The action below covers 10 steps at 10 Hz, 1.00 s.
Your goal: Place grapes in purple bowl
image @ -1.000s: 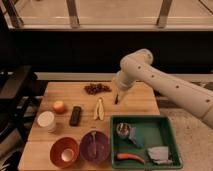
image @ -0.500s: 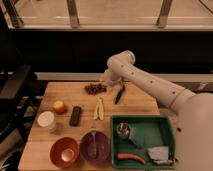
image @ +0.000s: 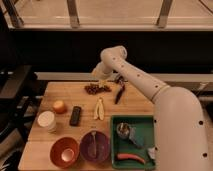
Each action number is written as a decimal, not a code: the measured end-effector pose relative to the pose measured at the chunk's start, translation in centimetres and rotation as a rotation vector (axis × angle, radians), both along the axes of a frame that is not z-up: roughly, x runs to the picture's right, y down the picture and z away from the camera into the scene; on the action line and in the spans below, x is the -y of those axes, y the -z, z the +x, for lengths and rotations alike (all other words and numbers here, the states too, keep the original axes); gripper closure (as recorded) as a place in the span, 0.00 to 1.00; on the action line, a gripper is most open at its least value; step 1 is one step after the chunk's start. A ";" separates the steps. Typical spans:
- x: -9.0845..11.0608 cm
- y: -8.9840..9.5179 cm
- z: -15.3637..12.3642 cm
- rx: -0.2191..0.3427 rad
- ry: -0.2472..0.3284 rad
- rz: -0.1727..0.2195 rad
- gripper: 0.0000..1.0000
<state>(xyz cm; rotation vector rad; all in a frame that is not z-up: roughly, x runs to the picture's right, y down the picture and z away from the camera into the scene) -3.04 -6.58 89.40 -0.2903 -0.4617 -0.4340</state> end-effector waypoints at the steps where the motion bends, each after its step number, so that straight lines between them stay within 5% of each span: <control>1: -0.1 0.0 0.1 -0.002 0.000 -0.001 0.35; 4: 0.0 -0.8 -0.3 0.002 0.022 -0.002 0.35; 10: -1.6 -6.8 -2.4 -0.023 0.081 -0.008 0.35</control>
